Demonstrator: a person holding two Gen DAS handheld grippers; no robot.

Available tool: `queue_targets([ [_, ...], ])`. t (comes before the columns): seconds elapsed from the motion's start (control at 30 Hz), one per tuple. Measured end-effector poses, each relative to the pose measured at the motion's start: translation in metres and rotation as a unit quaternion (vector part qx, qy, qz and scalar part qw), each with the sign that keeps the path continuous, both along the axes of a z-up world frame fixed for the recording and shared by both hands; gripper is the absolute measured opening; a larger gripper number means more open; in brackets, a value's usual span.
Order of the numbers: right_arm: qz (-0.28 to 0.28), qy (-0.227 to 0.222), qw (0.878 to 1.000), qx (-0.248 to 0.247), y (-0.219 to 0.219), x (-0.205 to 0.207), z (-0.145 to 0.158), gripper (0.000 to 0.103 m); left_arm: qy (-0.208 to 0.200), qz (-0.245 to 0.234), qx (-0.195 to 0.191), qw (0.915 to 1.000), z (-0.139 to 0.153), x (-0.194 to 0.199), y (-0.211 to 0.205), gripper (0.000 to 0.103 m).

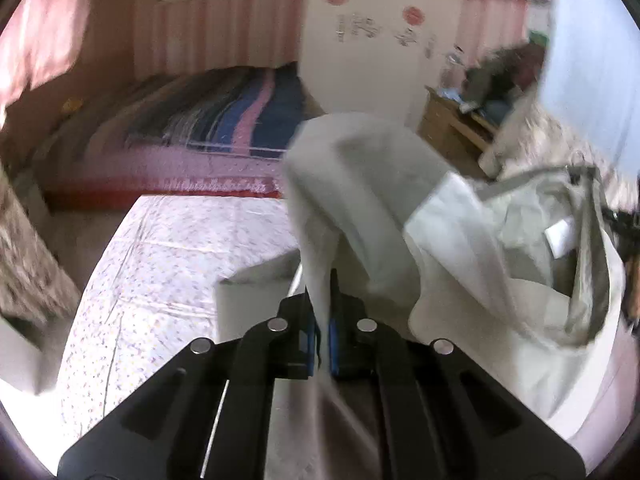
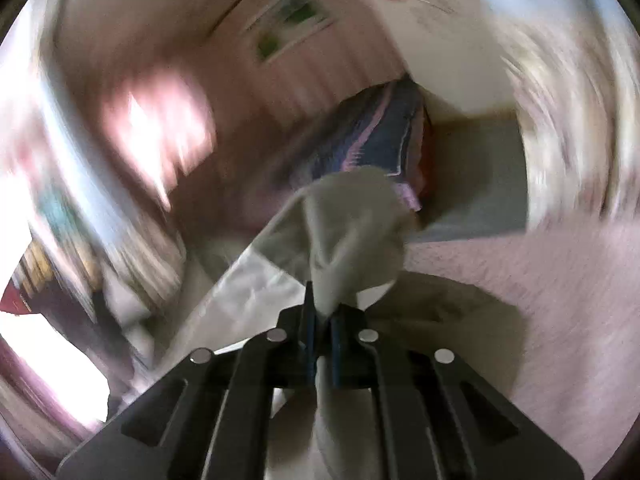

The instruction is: Fold large clothes

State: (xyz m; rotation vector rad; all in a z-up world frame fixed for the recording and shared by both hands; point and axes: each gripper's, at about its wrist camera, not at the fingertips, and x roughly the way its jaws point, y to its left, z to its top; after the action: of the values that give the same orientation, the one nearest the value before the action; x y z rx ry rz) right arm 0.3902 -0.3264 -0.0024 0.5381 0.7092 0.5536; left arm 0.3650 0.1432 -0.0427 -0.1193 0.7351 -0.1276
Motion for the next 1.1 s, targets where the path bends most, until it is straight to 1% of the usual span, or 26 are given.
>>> queue_targets([
  [0.03,-0.025,0.036,0.998,0.036,-0.014,0.011,-0.012,0.006,0.027,0.022,-0.014,0.9993,-0.009,0.014,0.015,0.003],
  [0.07,-0.051,0.076,0.995,0.047,-0.025,0.022,-0.027,0.006,0.045,0.034,-0.019,0.9982,-0.017,0.021,0.022,0.003],
  [0.1,-0.088,0.112,0.990,0.004,-0.029,0.030,-0.042,0.007,0.069,0.050,-0.023,0.9962,-0.029,0.030,0.030,0.004],
  [0.13,-0.096,0.127,0.986,-0.045,-0.024,0.033,-0.051,0.014,0.095,0.056,-0.023,0.9937,-0.043,0.038,0.035,0.006],
  [0.17,-0.094,0.138,0.982,-0.093,-0.017,0.034,-0.058,0.017,0.106,0.057,-0.017,0.9926,-0.050,0.039,0.035,0.008],
  [0.2,-0.093,0.133,0.978,-0.135,-0.010,0.030,-0.062,0.023,0.111,0.058,-0.012,0.9921,-0.054,0.038,0.036,0.014],
  [0.23,-0.092,0.123,0.976,-0.153,-0.006,0.025,-0.061,0.031,0.114,0.062,-0.007,0.9915,-0.055,0.036,0.037,0.025],
  [0.27,-0.089,0.116,0.976,-0.161,-0.004,0.021,-0.058,0.036,0.116,0.071,0.003,0.9907,-0.055,0.033,0.039,0.033],
  [0.3,-0.083,0.104,0.977,-0.166,-0.002,0.015,-0.052,0.049,0.115,0.079,0.016,0.9901,-0.053,0.030,0.040,0.053],
  [0.33,-0.077,0.094,0.977,-0.177,0.001,0.011,-0.045,0.065,0.104,0.090,0.037,0.9898,-0.046,0.026,0.040,0.065],
  [0.4,-0.081,0.054,0.969,-0.228,0.011,0.001,-0.030,0.069,0.084,0.094,0.061,0.9902,-0.035,0.020,0.036,0.073],
  [0.47,-0.079,0.013,0.958,-0.277,0.024,-0.008,-0.016,0.071,0.068,0.089,0.082,0.9904,-0.022,0.017,0.029,0.075],
  [0.53,-0.069,-0.018,0.948,-0.311,0.042,-0.016,-0.006,0.071,0.054,0.079,0.102,0.9902,-0.012,0.017,0.018,0.077],
  [0.63,-0.058,-0.040,0.932,-0.355,0.063,-0.011,0.000,0.071,0.046,0.052,0.126,0.9895,-0.003,0.023,-0.003,0.079],
  [0.67,-0.054,-0.044,0.928,-0.366,0.070,-0.009,0.000,0.071,0.046,0.046,0.135,0.9888,-0.002,0.028,-0.007,0.079],
  [0.7,-0.051,-0.044,0.927,-0.369,0.070,-0.007,0.002,0.071,0.048,0.035,0.144,0.9878,-0.003,0.034,-0.017,0.079],
  [0.77,-0.043,-0.033,0.923,-0.381,0.076,0.002,-0.002,0.071,0.054,0.020,0.152,0.9868,-0.006,0.044,-0.030,0.079],
  [0.83,-0.035,-0.019,0.915,-0.402,0.081,0.014,-0.016,0.071,0.066,0.007,0.155,0.9857,-0.013,0.058,-0.038,0.079],
  [0.87,-0.029,-0.008,0.910,-0.413,0.082,0.022,-0.027,0.069,0.074,0.002,0.157,0.9849,-0.017,0.064,-0.041,0.078],
  [0.9,-0.019,0.007,0.903,-0.429,0.087,0.027,-0.037,0.049,0.087,-0.006,0.161,0.9831,-0.024,0.073,-0.045,0.060],
  [0.93,-0.008,0.019,0.900,-0.436,0.090,0.030,-0.046,0.030,0.101,-0.008,0.168,0.9807,-0.031,0.080,-0.046,0.026],
  [0.97,0.001,0.027,0.900,-0.436,0.092,0.032,-0.051,0.023,0.115,-0.011,0.173,0.9781,-0.037,0.085,-0.047,0.018],
  [1.0,0.006,0.019,0.900,-0.436,0.096,0.031,-0.051,0.008,0.122,-0.016,0.171,0.9775,-0.042,0.088,-0.046,0.013],
  [1.03,0.006,0.005,0.897,-0.442,0.101,0.028,-0.048,0.005,0.118,-0.019,0.171,0.9780,-0.042,0.088,-0.046,0.010],
  [1.07,0.001,-0.016,0.893,-0.451,0.105,0.024,-0.041,0.004,0.106,-0.017,0.174,0.9789,-0.038,0.086,-0.044,0.009],
  [1.1,-0.007,-0.045,0.894,-0.446,0.108,0.019,-0.026,0.003,0.086,-0.010,0.163,0.9828,-0.029,0.081,-0.039,0.007],
])
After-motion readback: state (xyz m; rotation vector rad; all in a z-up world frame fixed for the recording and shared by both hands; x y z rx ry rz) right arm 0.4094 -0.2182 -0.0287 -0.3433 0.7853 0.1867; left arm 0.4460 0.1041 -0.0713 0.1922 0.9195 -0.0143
